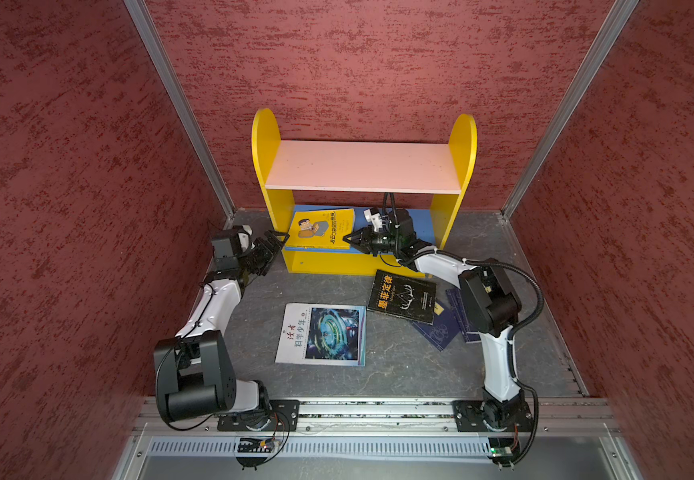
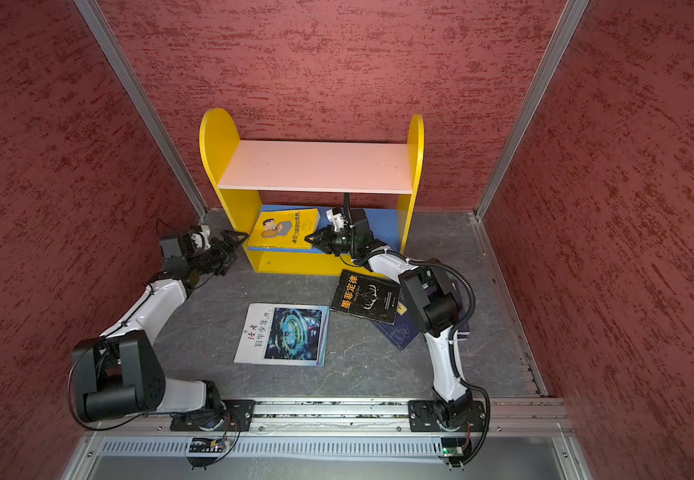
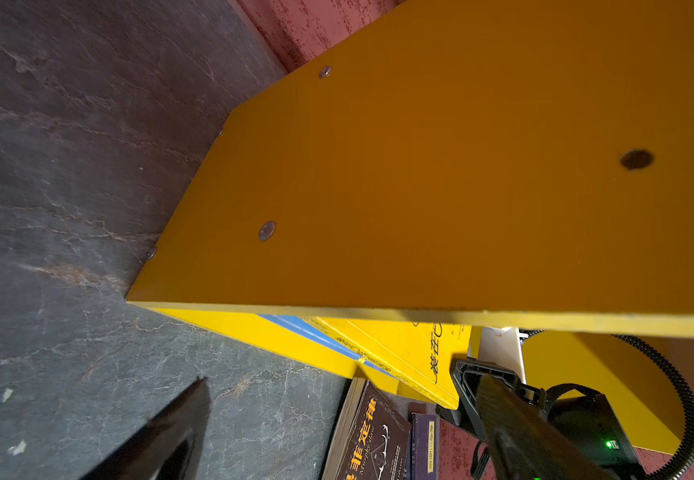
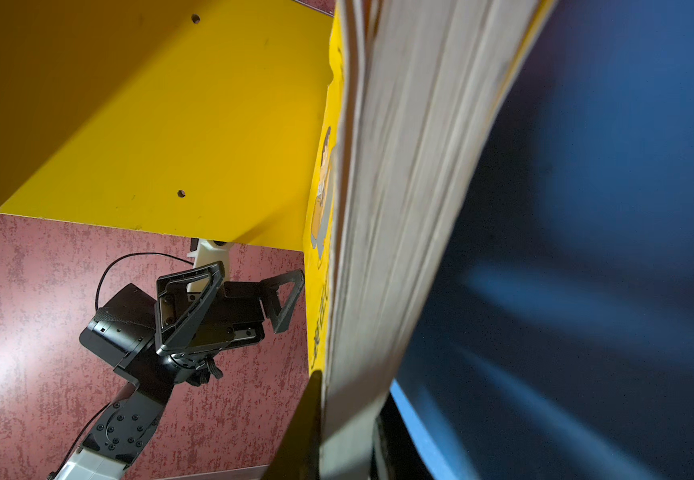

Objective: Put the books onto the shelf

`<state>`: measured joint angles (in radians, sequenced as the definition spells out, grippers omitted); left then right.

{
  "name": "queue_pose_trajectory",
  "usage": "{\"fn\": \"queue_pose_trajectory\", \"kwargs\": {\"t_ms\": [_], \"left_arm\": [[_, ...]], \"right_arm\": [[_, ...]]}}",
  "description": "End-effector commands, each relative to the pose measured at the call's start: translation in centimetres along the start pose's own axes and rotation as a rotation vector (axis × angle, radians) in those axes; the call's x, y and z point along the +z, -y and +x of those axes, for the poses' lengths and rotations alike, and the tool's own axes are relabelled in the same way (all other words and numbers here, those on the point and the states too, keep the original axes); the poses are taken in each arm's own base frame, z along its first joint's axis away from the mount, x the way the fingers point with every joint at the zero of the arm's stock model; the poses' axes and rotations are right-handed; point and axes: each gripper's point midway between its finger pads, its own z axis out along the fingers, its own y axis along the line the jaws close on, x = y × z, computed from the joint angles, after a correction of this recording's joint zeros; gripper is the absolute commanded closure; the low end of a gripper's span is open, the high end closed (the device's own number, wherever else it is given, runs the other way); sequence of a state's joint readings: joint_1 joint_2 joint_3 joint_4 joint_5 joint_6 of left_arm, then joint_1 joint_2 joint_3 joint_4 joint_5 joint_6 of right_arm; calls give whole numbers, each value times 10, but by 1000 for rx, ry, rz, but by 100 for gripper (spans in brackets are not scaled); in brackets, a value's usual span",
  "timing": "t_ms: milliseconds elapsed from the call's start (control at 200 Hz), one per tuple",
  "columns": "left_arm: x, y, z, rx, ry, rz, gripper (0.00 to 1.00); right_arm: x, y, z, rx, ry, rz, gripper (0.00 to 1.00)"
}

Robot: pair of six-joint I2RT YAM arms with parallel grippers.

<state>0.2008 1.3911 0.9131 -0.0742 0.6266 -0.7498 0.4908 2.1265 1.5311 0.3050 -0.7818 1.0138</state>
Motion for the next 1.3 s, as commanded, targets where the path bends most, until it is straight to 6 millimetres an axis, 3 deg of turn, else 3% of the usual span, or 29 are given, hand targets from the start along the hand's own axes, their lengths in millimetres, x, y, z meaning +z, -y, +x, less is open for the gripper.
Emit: {"fn": "queue_pose_trajectory", "kwargs": {"t_ms": [0,802,1293], "left_arm": [[-4,7,-5,37,6,-2,1],[-6,1,-7,48,-1,-30,1],[-6,0,-2,28,-9,-12,1]], "right_arm": [[5,38,18,88,-58,69,79],[5,50,17,104,-52,111,78],[2,48,19,102,-37,91,78]]}}
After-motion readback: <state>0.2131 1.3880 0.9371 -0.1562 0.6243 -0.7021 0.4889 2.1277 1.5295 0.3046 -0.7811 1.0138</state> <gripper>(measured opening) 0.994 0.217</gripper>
